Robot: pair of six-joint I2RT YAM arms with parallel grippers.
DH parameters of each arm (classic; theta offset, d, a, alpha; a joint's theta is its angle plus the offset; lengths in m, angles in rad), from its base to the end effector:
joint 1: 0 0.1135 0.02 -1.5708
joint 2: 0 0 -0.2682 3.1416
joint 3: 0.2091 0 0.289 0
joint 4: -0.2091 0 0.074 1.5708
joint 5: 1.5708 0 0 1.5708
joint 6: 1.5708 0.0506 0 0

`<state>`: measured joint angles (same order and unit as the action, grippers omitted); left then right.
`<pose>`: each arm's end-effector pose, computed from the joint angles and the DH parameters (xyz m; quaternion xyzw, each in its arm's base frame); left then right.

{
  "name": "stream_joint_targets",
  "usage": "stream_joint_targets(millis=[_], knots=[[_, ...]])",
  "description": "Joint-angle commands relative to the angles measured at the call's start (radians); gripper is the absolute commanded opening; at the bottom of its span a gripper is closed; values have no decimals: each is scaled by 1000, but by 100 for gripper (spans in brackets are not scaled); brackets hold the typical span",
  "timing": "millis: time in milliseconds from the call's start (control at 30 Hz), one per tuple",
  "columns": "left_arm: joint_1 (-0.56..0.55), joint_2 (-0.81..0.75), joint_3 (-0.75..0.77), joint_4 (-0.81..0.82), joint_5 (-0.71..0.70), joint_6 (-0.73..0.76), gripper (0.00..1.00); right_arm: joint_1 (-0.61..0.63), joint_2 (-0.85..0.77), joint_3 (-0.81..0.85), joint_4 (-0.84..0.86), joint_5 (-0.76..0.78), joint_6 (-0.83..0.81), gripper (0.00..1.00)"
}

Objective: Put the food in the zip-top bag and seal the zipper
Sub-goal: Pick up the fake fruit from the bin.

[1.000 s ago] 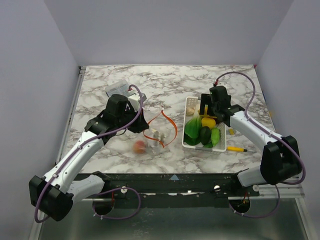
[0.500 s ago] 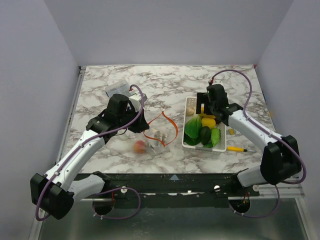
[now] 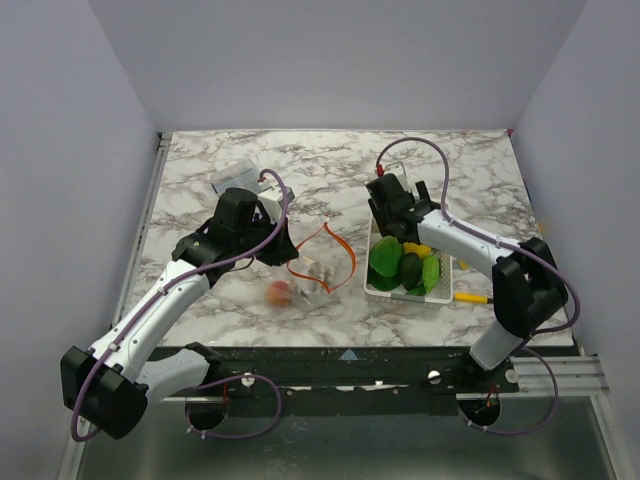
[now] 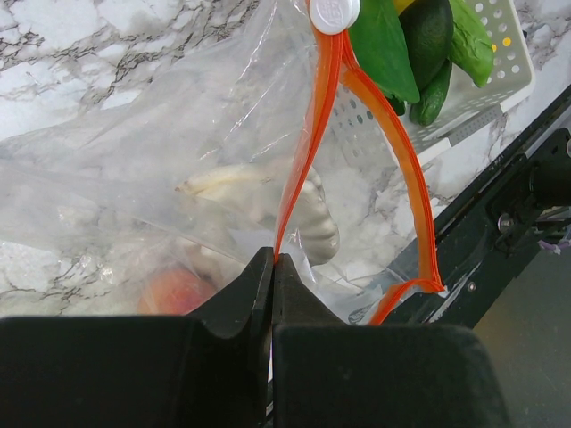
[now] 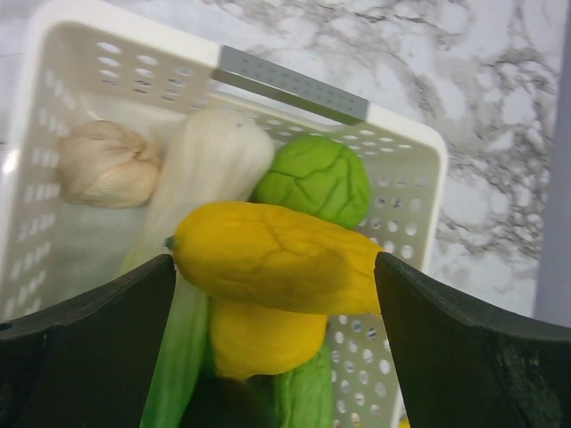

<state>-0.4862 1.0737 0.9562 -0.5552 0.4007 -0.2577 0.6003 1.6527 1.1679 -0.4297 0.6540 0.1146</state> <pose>0.2332 -0.1456 0.3005 0.1865 0.8672 -0.3216 0.3312 0.3389 0.1947 0.2117 -0.1151 0.8951 -0.1781 0.3923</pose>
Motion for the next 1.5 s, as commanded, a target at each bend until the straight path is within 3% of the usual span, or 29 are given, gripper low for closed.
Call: stream_joint_targets(millis=[0,300,633,833,1000,1467], knots=[[3,-7,-4,1,19,11,0,-7,14,7,-24,164,-56,94],[3,-19,-8,2,12,11,0,-7,85,3,-17,50,-80,84],[4,-8,-8,0,13,11,0,-7,94,-31,-4,31,-58,88],[3,2,-5,-1,17,9,0,-8,99,-15,4,76,-54,64],[4,4,-7,-1,15,9,0,-8,51,6,-13,52,-24,37],[4,7,-5,-1,18,8,0,-7,-218,-69,97,-35,7,21]])
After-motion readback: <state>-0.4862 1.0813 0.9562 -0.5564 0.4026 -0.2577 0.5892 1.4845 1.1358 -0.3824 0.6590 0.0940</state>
